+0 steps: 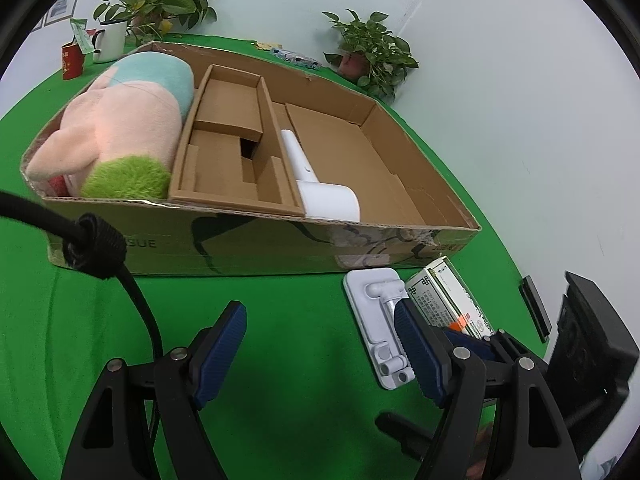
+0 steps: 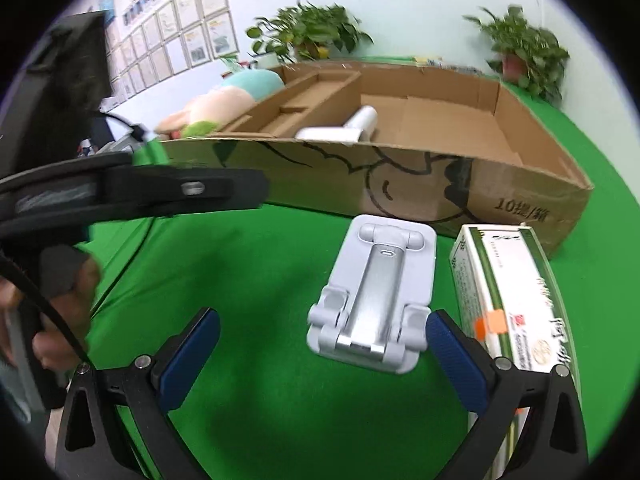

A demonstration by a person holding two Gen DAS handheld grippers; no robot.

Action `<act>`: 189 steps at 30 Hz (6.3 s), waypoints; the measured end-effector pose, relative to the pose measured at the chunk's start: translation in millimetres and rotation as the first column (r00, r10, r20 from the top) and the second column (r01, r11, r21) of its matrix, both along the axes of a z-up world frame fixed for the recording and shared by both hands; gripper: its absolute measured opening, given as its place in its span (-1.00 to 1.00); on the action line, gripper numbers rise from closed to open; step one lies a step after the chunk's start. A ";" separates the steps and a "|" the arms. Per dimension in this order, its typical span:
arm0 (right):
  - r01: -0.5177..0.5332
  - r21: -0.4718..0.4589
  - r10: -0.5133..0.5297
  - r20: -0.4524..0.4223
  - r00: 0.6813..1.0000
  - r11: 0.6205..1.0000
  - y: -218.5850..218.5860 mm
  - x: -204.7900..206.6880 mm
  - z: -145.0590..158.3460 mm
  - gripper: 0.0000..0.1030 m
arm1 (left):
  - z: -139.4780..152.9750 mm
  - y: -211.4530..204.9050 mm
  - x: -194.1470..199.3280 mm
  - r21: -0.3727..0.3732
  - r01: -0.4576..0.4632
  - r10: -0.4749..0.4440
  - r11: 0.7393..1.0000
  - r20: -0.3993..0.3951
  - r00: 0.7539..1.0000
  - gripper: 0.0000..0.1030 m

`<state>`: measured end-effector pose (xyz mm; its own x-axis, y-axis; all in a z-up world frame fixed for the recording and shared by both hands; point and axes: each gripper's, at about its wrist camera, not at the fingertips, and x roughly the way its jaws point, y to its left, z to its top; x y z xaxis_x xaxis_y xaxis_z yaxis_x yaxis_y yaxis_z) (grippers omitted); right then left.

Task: Organize objects
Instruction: 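Move both grippers back to the white phone stand beside the box, then close both grippers on the white phone stand, then lift the phone stand with both grippers and carry it over the box, then lower the phone stand next to the hair dryer and open both grippers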

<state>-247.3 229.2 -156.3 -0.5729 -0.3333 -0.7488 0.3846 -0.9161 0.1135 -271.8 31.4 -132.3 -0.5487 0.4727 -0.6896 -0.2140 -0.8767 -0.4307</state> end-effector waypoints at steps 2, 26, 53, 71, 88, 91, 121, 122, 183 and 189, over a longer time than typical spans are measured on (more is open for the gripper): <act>0.022 0.013 -0.022 0.014 1.000 1.000 0.3 -8.2 -2.2 0.98 | -0.8 -2.6 -0.4 -0.003 -0.004 0.004 1.000 0.002 1.000 0.44; -0.119 0.076 0.118 0.016 0.993 0.990 -5.5 48.0 -11.6 0.65 | -36.4 26.8 12.0 0.185 0.173 -0.207 0.967 0.182 0.961 0.44; -0.037 -0.010 0.038 0.052 0.998 0.999 -9.8 41.3 -8.3 0.34 | -45.0 36.8 32.6 0.236 0.136 -0.186 0.962 0.206 0.961 0.17; 0.005 -0.100 -0.012 -0.072 0.997 0.995 -7.8 36.8 36.7 0.31 | 22.9 48.6 36.6 0.172 0.185 -0.191 0.967 0.017 0.981 -0.47; 0.033 -0.129 -0.057 -0.194 0.979 0.991 6.0 -5.5 88.3 0.31 | 112.5 56.0 -5.2 0.106 0.234 -0.222 0.966 -0.110 0.969 -0.47; 0.032 -0.132 -0.057 -0.193 0.980 0.991 6.2 -17.8 91.9 0.31 | 118.8 57.5 -17.6 0.099 0.235 -0.224 0.967 -0.113 0.968 -0.48; -0.005 -0.221 0.048 0.187 0.981 0.975 19.6 -168.8 44.6 0.31 | 50.3 76.1 -194.2 0.042 0.137 -0.143 0.990 0.191 0.971 -0.51; -0.007 -0.222 0.054 0.208 0.977 0.975 19.5 -171.8 39.4 0.31 | 44.2 75.9 -195.0 0.044 0.132 -0.139 0.990 0.203 0.969 -0.51; 0.074 -0.028 -0.065 0.244 0.968 0.997 34.8 -169.8 25.7 0.60 | 67.7 45.0 -119.3 -0.138 0.008 -0.001 0.990 0.054 0.999 -0.12; 0.120 0.059 -0.121 0.008 0.993 0.991 44.4 -111.5 60.8 0.98 | 101.0 43.9 -69.1 -0.205 -0.177 0.136 0.963 -0.201 0.970 0.90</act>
<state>-358.8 273.6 -95.5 -0.5971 -0.2177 -0.7721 0.2700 -0.9609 0.0621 -340.8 75.3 -31.3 -0.7302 0.2186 -0.6473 -0.1235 -0.9740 -0.1897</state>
